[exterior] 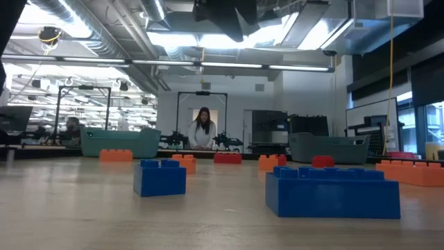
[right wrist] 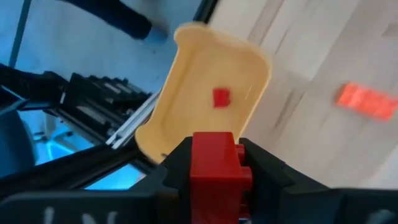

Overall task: Sort & place blocks by color
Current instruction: Put the red game piece into the yellow bin

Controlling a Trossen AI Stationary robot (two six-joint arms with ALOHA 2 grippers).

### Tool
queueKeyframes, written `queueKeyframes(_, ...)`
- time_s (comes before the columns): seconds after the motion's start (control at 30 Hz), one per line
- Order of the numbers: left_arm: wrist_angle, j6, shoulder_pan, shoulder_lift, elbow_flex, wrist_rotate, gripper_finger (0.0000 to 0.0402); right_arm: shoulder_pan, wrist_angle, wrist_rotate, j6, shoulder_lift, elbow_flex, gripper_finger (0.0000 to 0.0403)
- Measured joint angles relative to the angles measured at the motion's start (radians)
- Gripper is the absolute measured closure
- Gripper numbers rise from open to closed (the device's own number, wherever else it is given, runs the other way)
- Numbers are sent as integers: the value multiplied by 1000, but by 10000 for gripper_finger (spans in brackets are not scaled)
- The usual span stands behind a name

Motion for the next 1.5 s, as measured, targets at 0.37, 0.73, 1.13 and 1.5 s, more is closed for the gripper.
queueKeyframes(0.37, -20, 5, 0, 0, 0, 1, 191, 78, 354, 3, 246, 36, -286, 304)
queueKeyframes(0.73, -30, 5, -29, 1, 0, 4, 191, 115, 721, -17, 431, 115, -583, 304)
queueKeyframes(1.13, -28, -19, -37, 1, 0, 29, 191, 115, 863, -48, 452, 153, -727, 304)
queueKeyframes(1.5, -26, -50, -37, 1, 0, 35, 192, 115, 866, -29, 449, 154, -756, 294)
